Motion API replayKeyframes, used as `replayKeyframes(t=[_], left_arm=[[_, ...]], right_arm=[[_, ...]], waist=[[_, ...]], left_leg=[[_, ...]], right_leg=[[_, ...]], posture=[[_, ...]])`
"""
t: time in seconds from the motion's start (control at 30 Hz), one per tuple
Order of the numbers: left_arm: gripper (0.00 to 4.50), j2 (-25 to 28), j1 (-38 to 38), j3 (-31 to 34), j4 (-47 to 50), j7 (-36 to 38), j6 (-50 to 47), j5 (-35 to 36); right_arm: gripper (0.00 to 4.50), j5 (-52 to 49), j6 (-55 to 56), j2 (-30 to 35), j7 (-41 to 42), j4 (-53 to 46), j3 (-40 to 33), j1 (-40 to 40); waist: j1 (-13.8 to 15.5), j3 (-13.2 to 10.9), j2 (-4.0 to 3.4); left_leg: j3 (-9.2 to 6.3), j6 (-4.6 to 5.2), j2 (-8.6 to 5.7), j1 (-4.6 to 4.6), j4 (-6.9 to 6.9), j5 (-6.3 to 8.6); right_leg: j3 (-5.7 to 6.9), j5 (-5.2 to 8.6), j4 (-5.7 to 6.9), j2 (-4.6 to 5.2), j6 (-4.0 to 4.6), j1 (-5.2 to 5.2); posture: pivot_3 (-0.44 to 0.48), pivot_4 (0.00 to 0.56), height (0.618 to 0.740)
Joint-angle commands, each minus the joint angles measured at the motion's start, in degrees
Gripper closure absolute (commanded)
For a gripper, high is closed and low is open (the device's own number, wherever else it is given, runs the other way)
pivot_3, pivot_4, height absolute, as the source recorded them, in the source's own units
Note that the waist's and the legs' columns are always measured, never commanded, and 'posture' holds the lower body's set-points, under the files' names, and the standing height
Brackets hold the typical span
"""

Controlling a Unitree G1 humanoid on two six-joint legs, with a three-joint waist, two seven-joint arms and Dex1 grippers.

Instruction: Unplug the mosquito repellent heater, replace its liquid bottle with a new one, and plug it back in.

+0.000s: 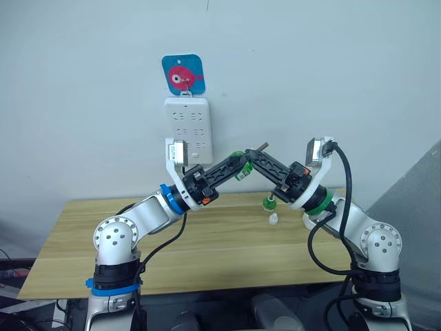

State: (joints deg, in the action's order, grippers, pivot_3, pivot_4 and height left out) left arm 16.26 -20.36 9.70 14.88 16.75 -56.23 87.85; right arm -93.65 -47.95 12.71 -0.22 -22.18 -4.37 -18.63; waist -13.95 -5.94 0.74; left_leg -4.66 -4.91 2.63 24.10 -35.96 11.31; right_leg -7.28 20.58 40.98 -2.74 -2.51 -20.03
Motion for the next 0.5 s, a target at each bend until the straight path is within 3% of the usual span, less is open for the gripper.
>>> replayKeyframes(t=[0.03, 0.37, 0.5], left_arm=[[2.13, -0.1, 0.2, 0.7, 0.5, -1.1, 1.3, 1.7], [2.13, 0.6, 0.6, 0.4, 0.3, -1.2, 1.4, 3.0], [2.13, 1.5, 1.4, 0.8, 0.0, -1.4, 1.4, 2.6]], right_arm=[[3.64, -2.2, 1.6, -0.2, -0.1, -2.7, -0.1, 0.0], [0.07, -1.8, 7.0, -2.0, -2.9, -2.5, -1.8, 1.5], [0.0, 2.8, 9.8, 0.3, -4.0, -1.5, -5.2, 2.5]], waist=[[0.0, 0.0, 0.0], [0.0, 0.0, 0.0], [0.1, 0.0, 0.0]], left_leg=[[0.0, 0.0, 0.0, 0.0, 0.0, 0.0], [0.0, 0.0, 0.0, 0.04, 0.0, 0.0], [0.0, 0.0, 0.0, 0.05, 0.0, 0.0]], right_leg=[[0.0, 0.0, 0.0, 0.0, 0.0, 0.0], [-0.01, 0.0, 0.0, 0.0, 0.0, -0.03], [-0.01, 0.0, -0.01, 0.0, 0.0, -0.03]], posture=[[-0.221, 0.031, 0.733], [-0.224, 0.027, 0.733], [-0.221, 0.026, 0.733]])
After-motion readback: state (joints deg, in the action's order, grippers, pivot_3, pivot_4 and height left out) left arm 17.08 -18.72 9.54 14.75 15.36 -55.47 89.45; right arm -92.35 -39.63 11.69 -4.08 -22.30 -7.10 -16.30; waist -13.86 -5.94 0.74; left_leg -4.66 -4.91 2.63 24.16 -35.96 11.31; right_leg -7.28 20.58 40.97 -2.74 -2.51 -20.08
